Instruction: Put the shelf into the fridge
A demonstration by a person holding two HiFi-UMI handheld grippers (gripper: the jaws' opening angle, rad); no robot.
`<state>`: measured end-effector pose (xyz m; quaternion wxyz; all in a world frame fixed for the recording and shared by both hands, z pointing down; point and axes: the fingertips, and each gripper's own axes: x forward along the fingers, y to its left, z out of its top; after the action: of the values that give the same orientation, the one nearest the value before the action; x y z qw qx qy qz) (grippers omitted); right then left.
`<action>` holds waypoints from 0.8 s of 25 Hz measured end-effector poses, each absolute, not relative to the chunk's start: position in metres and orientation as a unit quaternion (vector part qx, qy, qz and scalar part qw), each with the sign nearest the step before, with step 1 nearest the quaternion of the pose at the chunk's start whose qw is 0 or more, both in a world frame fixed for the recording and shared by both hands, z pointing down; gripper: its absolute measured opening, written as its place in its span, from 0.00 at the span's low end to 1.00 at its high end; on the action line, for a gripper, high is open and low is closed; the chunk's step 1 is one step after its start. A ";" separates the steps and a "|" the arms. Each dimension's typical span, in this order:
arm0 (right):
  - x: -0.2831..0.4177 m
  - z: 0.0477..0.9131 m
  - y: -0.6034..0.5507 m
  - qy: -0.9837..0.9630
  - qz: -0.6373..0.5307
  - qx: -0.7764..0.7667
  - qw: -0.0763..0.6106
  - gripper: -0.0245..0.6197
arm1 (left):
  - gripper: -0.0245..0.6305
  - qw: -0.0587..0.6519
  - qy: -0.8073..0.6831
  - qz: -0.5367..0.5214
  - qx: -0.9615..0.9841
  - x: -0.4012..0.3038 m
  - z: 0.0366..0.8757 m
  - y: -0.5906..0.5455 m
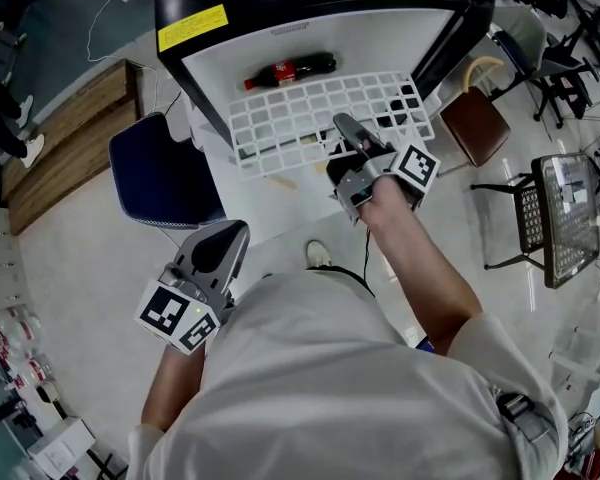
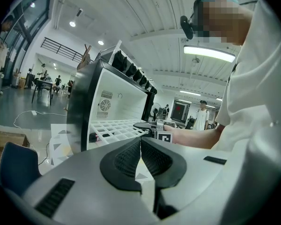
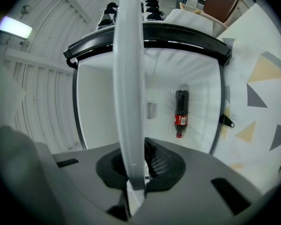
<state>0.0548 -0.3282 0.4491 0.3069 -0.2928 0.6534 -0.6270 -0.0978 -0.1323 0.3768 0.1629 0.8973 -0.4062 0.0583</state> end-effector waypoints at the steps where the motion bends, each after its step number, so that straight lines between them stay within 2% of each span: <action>1: 0.055 0.450 -0.328 0.654 -0.627 -0.292 0.306 0.09 | 0.07 0.163 -0.407 0.059 0.897 -0.098 0.377 -0.132; 20: 0.051 0.449 -0.333 0.668 -0.630 -0.284 0.275 0.09 | 0.07 0.164 -0.407 0.059 0.897 -0.095 0.377 -0.140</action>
<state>0.0512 -0.3329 0.4488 0.2752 -0.2841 0.6680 -0.6304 -0.0948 -0.1403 0.3774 0.1643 0.8967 -0.4068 0.0591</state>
